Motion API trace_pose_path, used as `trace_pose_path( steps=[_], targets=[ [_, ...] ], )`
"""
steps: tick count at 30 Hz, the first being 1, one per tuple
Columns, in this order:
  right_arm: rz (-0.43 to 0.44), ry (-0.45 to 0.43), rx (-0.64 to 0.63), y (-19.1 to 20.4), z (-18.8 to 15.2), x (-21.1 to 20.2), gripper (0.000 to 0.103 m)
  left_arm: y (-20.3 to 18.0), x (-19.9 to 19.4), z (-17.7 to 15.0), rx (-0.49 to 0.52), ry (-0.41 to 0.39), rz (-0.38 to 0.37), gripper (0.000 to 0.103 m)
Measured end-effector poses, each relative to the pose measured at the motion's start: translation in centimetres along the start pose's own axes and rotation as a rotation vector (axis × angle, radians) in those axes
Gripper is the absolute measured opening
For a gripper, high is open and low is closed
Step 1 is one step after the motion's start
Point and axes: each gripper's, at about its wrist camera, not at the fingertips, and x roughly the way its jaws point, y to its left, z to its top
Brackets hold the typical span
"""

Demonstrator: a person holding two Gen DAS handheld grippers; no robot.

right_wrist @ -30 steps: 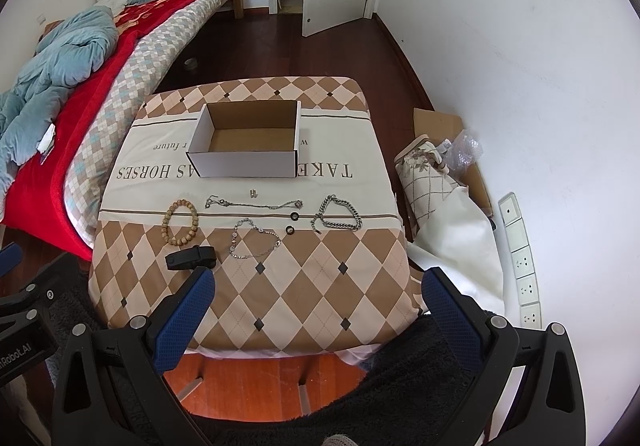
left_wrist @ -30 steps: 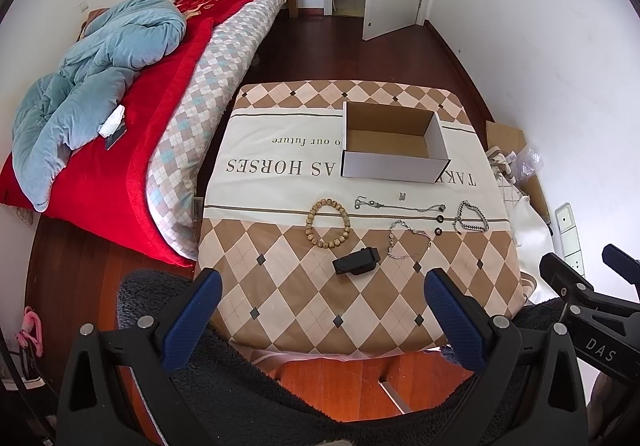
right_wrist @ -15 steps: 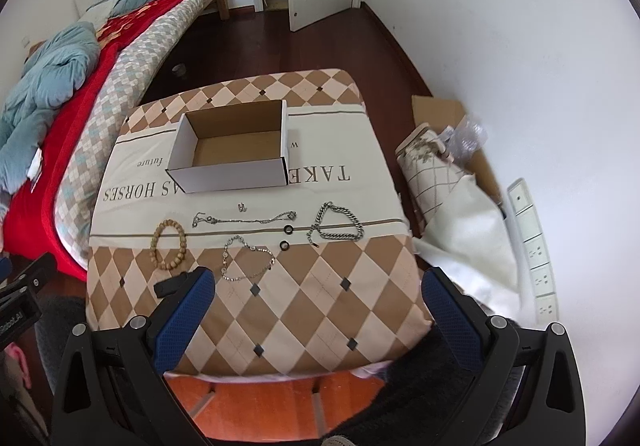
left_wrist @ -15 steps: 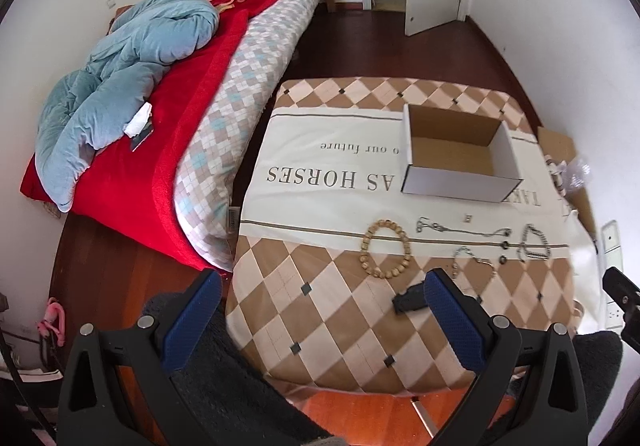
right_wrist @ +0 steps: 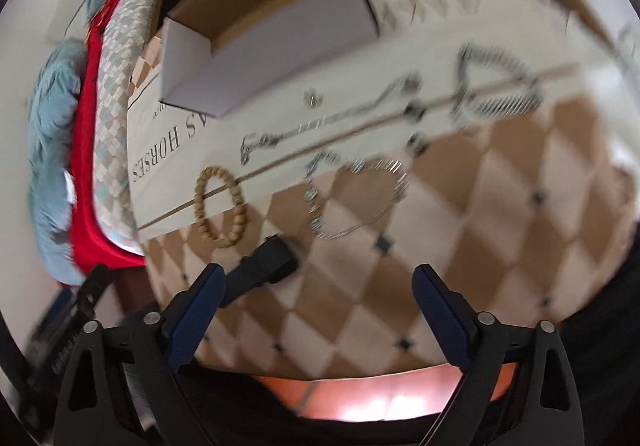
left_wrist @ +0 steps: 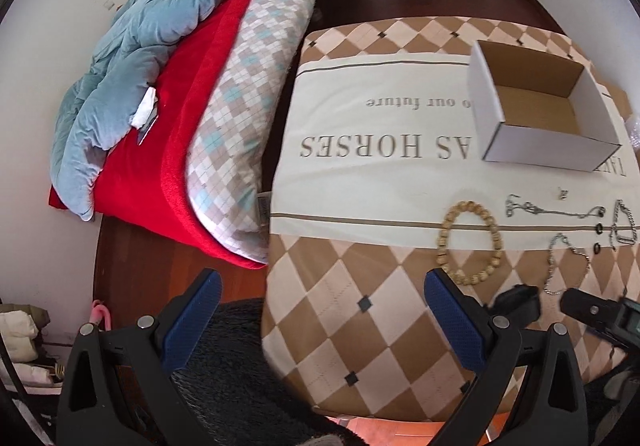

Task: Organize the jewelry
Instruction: 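Grasp the black watch with the right tool while the left tool reaches the wooden bead bracelet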

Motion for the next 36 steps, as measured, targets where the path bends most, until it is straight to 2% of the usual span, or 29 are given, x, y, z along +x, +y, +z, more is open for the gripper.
trace_pose_path(
  steps=[3,5,6,7,9,11,17,20,25,29,34,36],
  targets=[
    [0.073,0.099,0.103,-0.1,0.0,4.5,0.085,1.1,0.4,0.1,-0.014,0.011,0.003,0.103],
    [0.106,0.132,0.133,0.4,-0.2,5.9,0.085,1.4,0.4,0.2,-0.016,0.013,0.008,0.103],
    [0.079,0.106,0.111,1.2,-0.3,6.1,0.077,1.7,0.4,0.3,-0.018,0.013,0.009,0.103],
    [0.089,0.116,0.090,1.9,-0.3,6.4,0.061,1.7,0.5,0.4,-0.021,0.013,0.006,0.103],
    [0.092,0.142,0.089,2.7,-0.4,6.7,0.044,1.9,0.3,0.6,-0.022,0.008,0.004,0.103],
    [0.065,0.119,0.055,3.7,-0.6,6.8,0.024,1.9,-0.2,0.9,-0.018,-0.005,0.008,0.103],
    [0.020,0.032,-0.075,6.2,0.0,3.8,0.024,1.6,-0.7,1.9,0.009,-0.039,0.010,0.103],
    [-0.073,-0.056,-0.164,6.2,1.0,1.2,0.024,0.4,0.2,2.4,0.043,-0.038,-0.007,0.103],
    [-0.131,-0.144,-0.196,3.5,2.9,-2.6,0.024,-3.3,3.6,2.6,0.116,0.023,-0.100,0.103],
    [-0.166,-0.199,-0.211,0.7,3.7,-4.8,0.024,-6.0,6.0,2.5,0.150,0.074,-0.157,0.096],
    [-0.217,-0.256,-0.239,-0.7,3.9,-5.5,0.024,-8.5,8.3,2.1,0.169,0.126,-0.215,0.094],
    [-0.218,-0.258,-0.230,-0.9,3.9,-5.2,0.024,-9.1,8.9,1.9,0.176,0.148,-0.229,0.086]
  ],
)
